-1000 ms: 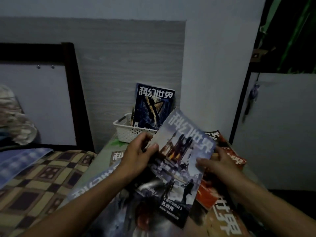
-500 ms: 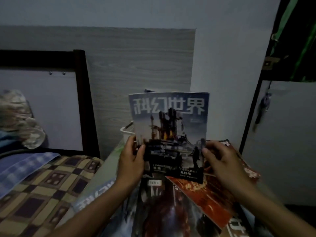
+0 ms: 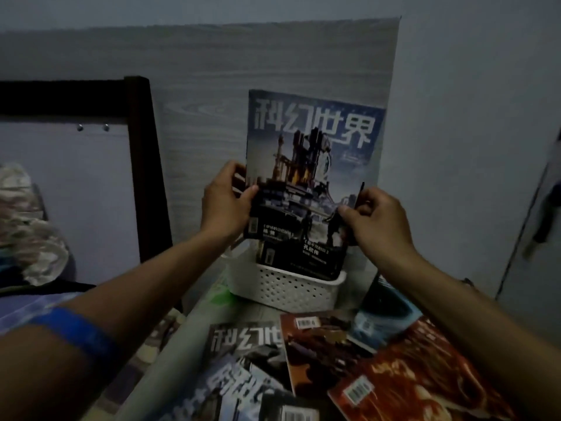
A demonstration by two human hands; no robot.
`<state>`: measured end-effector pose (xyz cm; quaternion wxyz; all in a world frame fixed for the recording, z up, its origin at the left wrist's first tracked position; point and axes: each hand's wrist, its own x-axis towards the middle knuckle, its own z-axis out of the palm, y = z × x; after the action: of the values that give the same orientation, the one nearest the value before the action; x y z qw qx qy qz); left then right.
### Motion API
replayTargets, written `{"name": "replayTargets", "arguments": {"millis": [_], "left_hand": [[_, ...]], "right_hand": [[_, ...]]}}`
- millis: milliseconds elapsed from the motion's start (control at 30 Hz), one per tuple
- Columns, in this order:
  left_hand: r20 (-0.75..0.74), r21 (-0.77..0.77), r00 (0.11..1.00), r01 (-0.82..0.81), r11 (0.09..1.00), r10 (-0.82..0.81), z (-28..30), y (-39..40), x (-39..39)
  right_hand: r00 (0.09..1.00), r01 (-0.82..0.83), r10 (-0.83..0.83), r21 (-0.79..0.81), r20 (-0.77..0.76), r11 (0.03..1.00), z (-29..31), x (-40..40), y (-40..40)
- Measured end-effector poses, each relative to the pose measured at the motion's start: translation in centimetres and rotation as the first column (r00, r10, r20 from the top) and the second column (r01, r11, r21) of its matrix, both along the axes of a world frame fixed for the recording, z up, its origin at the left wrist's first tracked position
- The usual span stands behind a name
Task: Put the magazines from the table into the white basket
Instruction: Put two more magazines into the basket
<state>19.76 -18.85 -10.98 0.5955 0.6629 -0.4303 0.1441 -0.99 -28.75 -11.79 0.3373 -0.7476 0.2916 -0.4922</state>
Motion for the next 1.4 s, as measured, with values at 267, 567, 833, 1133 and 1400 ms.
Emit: {"name": "replayTargets", "arguments": {"millis": [267, 567, 833, 1133, 1400], "left_hand": [[-0.035, 0.2, 0.997, -0.053, 0.978, 0.062, -8.6, -5.6, 3.9], [-0.053, 0.749, 0.998, 0.025, 0.662, 0.022, -8.5, -7.0, 4.1], [-0.209, 0.732, 0.977, 0.132, 0.668, 0.036, -9.0, -7.8, 5.9], [-0.116, 0.78, 0.993, 0.085, 0.62, 0.01, -9.0, -7.9, 5.1], [0.052, 0.415, 0.998, -0.054, 0.908, 0.036, -10.3, -2.8, 0.9]], "right_hand": [[0.964, 0.206, -0.216, -0.081, -0.156, 0.975, -7.8, 3.2, -5.2], [0.953, 0.016, 0.079, 0.308, -0.292, 0.951, -8.5, 4.7, -8.4], [0.816, -0.284, 0.168, -0.13, -0.553, 0.95, -7.4, 4.8, -8.8], [0.689, 0.165, -0.247, -0.184, -0.681, 0.969, -8.3, 5.8, -9.0], [0.743, 0.199, -0.322, -0.266, -0.587, 0.943, -7.7, -0.5, -5.1]]}}
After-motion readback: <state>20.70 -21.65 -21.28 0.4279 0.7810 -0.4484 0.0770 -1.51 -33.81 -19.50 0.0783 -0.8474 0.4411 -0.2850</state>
